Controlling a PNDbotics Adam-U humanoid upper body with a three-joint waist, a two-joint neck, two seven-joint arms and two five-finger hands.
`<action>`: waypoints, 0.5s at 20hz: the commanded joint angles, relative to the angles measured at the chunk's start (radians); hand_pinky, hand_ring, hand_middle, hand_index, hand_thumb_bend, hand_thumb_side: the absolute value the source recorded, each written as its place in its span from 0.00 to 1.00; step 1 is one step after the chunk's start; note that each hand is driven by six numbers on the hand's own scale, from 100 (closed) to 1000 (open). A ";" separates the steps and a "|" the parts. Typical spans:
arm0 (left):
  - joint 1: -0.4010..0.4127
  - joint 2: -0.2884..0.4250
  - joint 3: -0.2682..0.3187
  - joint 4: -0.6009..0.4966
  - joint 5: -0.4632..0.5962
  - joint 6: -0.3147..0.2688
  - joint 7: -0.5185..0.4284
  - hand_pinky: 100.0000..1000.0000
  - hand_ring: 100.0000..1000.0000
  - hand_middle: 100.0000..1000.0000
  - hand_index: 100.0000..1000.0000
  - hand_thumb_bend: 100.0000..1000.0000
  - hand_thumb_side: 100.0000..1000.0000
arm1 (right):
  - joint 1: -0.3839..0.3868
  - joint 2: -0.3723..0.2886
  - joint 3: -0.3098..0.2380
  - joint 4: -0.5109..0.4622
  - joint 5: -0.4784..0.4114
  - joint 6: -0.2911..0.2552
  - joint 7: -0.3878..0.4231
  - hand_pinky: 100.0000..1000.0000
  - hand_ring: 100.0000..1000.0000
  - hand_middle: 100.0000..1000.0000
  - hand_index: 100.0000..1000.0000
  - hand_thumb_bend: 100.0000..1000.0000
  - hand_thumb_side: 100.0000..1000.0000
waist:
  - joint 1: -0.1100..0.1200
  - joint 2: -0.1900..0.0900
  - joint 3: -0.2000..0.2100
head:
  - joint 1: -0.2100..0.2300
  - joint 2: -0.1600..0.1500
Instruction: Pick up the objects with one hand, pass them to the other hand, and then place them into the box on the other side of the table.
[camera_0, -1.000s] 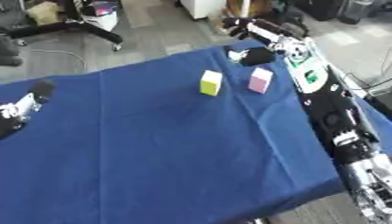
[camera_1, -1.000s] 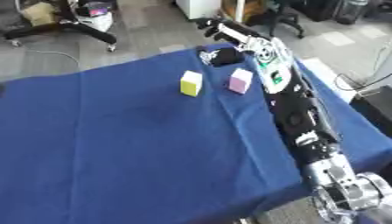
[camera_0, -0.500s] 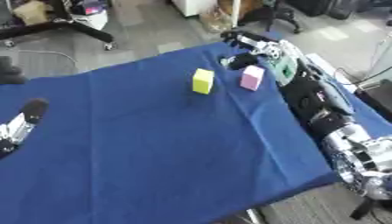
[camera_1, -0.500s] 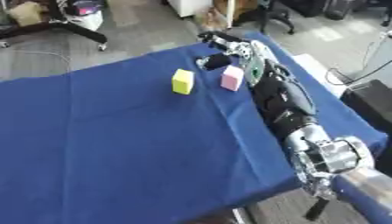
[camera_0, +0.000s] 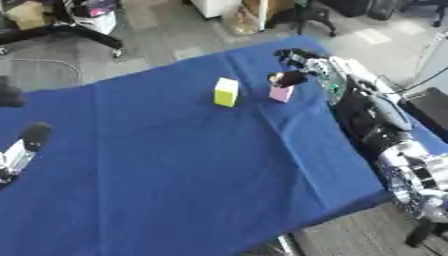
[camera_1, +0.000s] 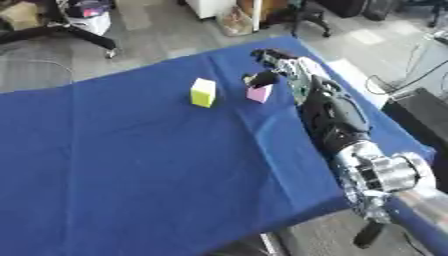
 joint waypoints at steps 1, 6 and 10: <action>-0.006 0.001 -0.001 -0.008 -0.010 0.000 -0.009 0.86 0.63 0.61 0.78 0.58 0.43 | -0.011 -0.039 0.000 -0.001 -0.006 -0.003 0.040 0.86 0.88 0.89 1.00 0.16 0.56 | -0.005 0.004 -0.002 | 0.000 -0.002; -0.005 0.001 -0.001 -0.007 -0.012 0.000 -0.012 0.86 0.63 0.61 0.78 0.58 0.44 | -0.006 -0.045 0.004 -0.003 0.012 -0.020 0.072 0.87 0.88 0.90 1.00 0.29 0.47 | -0.005 0.004 -0.003 | -0.001 -0.002; -0.004 -0.002 -0.002 -0.008 -0.015 -0.002 -0.014 0.86 0.63 0.61 0.78 0.58 0.44 | -0.005 -0.055 0.008 0.012 0.061 -0.019 0.081 0.87 0.88 0.89 1.00 0.31 0.46 | -0.004 0.005 -0.003 | -0.005 -0.002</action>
